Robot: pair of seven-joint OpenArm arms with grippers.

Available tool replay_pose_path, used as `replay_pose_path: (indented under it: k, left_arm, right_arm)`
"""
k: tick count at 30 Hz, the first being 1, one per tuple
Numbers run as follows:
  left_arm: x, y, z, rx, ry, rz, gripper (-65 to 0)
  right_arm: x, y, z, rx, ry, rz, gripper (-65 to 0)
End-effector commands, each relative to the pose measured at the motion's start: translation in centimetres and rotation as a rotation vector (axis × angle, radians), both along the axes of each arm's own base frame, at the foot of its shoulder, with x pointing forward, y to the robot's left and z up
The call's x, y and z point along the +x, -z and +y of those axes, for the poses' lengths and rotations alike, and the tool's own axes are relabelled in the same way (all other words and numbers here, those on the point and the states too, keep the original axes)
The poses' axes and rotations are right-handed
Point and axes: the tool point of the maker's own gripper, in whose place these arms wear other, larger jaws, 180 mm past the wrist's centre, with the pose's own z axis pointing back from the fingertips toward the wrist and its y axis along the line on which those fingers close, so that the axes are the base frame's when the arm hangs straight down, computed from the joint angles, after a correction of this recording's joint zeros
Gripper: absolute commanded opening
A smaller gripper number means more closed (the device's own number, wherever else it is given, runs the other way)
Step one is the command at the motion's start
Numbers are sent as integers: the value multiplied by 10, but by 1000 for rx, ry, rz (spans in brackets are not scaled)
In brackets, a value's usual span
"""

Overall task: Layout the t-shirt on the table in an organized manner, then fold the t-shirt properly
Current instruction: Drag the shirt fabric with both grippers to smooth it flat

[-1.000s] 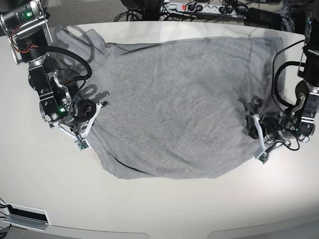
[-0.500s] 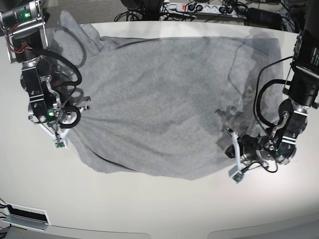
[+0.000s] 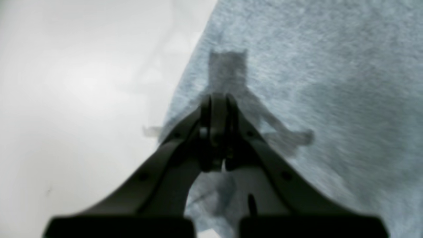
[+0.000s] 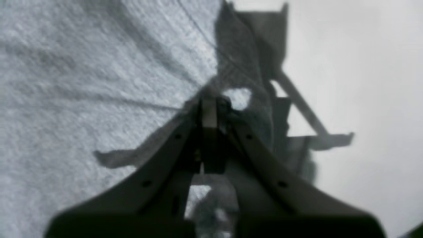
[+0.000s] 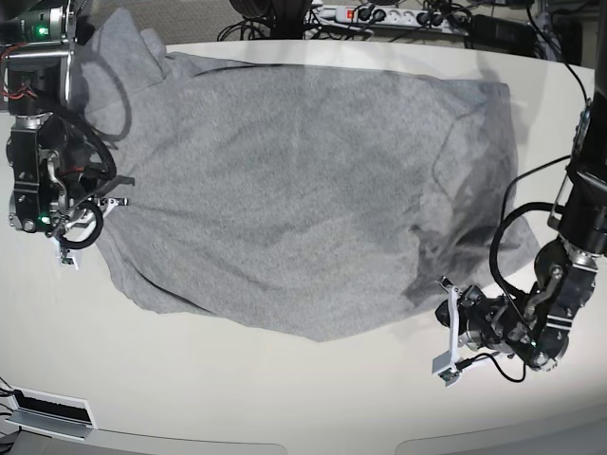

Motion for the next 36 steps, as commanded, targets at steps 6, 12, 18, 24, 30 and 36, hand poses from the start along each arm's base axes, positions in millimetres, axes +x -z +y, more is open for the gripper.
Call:
replay_pose_path:
  k: [6,12,18,24,30,36]
  left_arm:
    - [13,-50,8,-154,20,-39,-650]
    - [-1,-58,27,-256,-44,2,-650]
    - [-37,-29,11,-357,-69,148,-650]
    - [-69,14,-11,-331,-32,241,-650]
    - [-101,33,-31,-292,61,272,-650]
    - [-145,52,-46,-233,176,304,-650]
  right_arm:
    - [19,-18,25,236,-55,-73,-650]
    - [56,-67,59,527,-158,-251,-650]
    - [71,-110,107,807,-259,-367,-650]
    - [67,-100,137,818,-330,-328,-650]
    - [55,-84,157,716,-472,-245,-650]
    - [34,-62,172,591,-644,-130,-650]
